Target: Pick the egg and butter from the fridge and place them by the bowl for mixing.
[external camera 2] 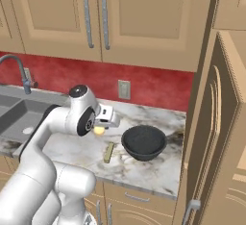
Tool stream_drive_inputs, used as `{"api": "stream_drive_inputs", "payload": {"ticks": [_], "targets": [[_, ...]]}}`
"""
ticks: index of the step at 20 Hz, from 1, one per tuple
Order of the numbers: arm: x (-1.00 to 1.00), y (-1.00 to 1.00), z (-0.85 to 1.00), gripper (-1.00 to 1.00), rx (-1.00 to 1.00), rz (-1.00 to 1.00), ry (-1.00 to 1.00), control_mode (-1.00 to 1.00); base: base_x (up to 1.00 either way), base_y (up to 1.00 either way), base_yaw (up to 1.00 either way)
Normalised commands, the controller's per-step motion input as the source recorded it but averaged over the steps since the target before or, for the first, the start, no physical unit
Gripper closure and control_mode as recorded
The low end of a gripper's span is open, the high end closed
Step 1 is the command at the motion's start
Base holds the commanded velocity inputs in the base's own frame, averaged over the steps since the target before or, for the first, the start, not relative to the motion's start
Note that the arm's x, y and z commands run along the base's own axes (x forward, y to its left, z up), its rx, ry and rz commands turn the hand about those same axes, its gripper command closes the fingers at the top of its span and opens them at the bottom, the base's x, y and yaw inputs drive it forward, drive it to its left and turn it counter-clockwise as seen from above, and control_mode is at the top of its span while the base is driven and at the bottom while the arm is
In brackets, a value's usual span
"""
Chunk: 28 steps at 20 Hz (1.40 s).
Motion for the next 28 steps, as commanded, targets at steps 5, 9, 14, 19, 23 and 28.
{"api": "stream_drive_inputs", "payload": {"ticks": [5, 9, 14, 19, 23, 28], "targets": [[0.21, 0.00, -0.34, 1.00, -0.15, 0.00, -0.16, -1.00, 0.00, 0.00, 0.00], [0.15, 0.00, -0.11, 1.00, -0.02, 0.00, -0.05, -1.00, 0.00, 0.00, 0.00], [0.03, 0.00, 0.00, 1.00, 0.00, 0.00, 0.00, -1.00, 0.00, 0.00, 0.00], [0.22, 0.00, -0.07, 1.00, 0.00, 0.00, 0.00, -1.00, 0.00, 0.00, 0.00], [0.43, -0.06, -0.04, 1.00, 0.00, 0.00, 0.00, -1.00, 0.00, 0.00, 0.00], [0.45, -0.16, -0.16, 1.00, 0.00, 0.00, 0.03, -1.00, 0.00, 0.00, 0.00]]}}
